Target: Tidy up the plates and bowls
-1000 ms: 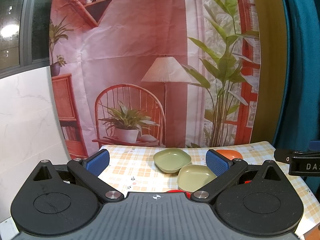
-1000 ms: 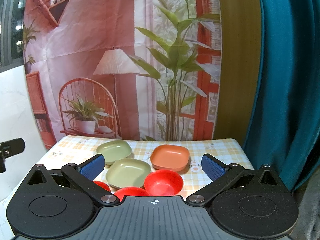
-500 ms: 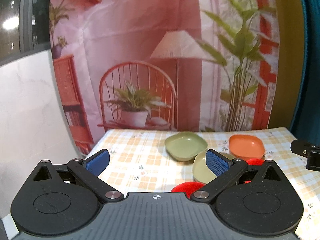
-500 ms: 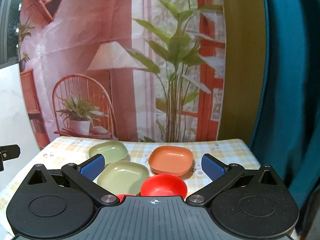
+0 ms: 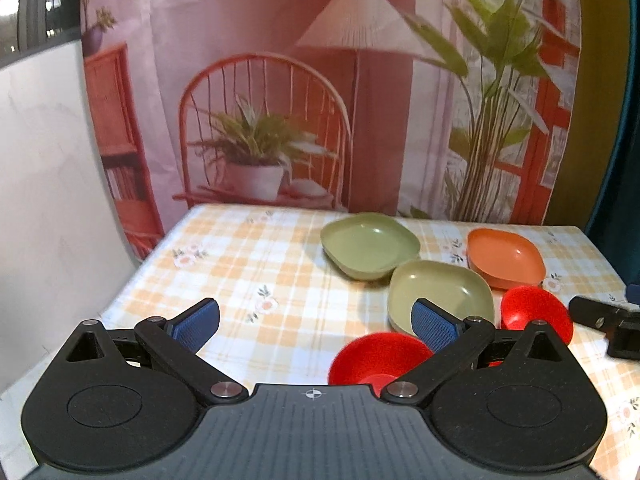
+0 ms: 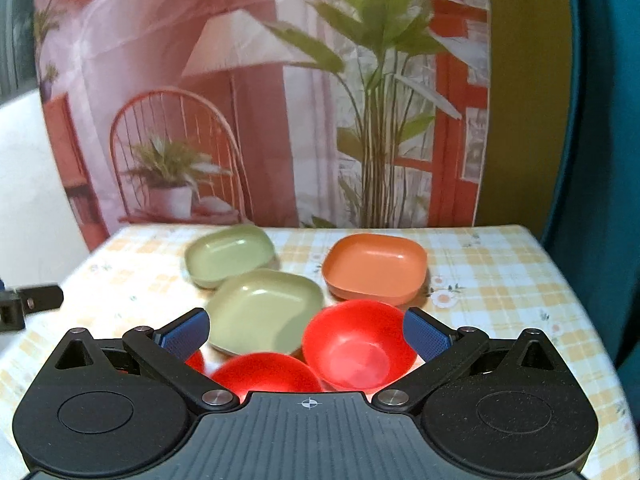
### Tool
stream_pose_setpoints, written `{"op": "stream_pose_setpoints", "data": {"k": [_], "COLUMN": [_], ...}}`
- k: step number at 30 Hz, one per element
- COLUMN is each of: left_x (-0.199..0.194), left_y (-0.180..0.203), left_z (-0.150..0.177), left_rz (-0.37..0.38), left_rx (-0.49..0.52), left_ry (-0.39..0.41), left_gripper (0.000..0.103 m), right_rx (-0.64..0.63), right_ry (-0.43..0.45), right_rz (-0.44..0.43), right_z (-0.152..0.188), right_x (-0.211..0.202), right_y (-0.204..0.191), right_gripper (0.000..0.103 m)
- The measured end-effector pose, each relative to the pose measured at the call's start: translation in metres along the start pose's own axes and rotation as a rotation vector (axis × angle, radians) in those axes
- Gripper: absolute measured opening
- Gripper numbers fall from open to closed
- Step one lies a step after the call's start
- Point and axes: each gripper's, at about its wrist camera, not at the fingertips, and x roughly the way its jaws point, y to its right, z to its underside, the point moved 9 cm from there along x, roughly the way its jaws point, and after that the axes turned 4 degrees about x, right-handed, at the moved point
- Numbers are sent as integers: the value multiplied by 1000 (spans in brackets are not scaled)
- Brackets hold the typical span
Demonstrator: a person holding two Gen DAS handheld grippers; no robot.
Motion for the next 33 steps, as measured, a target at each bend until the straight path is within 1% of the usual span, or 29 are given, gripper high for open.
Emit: {"op": "stream_pose_setpoints", "data": {"k": [2, 6, 7, 8, 9, 11, 12, 14, 16, 17, 19, 20, 21, 23, 25, 28, 31, 33], "left_x": [8, 24, 27, 30, 34, 43, 47, 52, 58, 60, 62, 64, 65, 67, 70, 72, 74, 77], "left_y": [0, 2, 3, 5, 6, 7, 7, 5, 5, 6, 9, 9, 9, 5, 1, 4, 9, 11], "left_z": [5, 15, 19, 22, 27, 34, 37, 43, 48, 49, 52, 53, 54, 57, 58, 60, 65, 70], "left_rz": [11, 16, 19, 27, 35, 42, 44, 46, 61, 76, 87, 88, 89, 118, 137, 128, 156, 158], "left_rx": [-8, 4, 10, 13, 17, 18, 14, 4, -2, 5, 23, 25, 16, -46, -104, -83, -90, -94], "left_ry": [-15, -47, -56, -69, -91, -125, -137, -155, -175, -181, -191, -197, -201, -206, -200, -204, -231, -256], "left_gripper": [102, 100, 94, 84, 80, 66, 63, 55, 51, 44, 34, 34, 34, 34, 34, 34, 34, 34], "right_rx": [3, 24, 22, 20, 19, 18, 19, 9, -2, -4, -9, -12, -16, -26, -39, -62, -90, -114], "right_ry": [-24, -54, -65, -76, -87, -110, -119, -129, -136, -139, -146, -146, -148, -153, -156, -163, -173, -181], "right_rz": [13, -33, -36, -34, -34, -49, -57, -73, -84, -92, -105, -106, -107, -121, -132, -161, -202, -230], "right_z": [6, 18, 23, 26, 29, 35, 36, 37, 37, 37, 37, 37, 36, 35, 34, 32, 30, 30], "right_x": [8, 20, 23, 27, 29, 35, 38, 42, 46, 48, 51, 52, 54, 57, 60, 65, 71, 75], "right_y": [0, -1, -2, -2, -3, -5, -6, -8, -10, -11, -14, -15, -17, -19, -23, -32, -45, -57], "right_gripper": [103, 103, 103, 103, 103, 101, 100, 95, 92, 89, 84, 79, 76, 70, 67, 62, 56, 53]}}
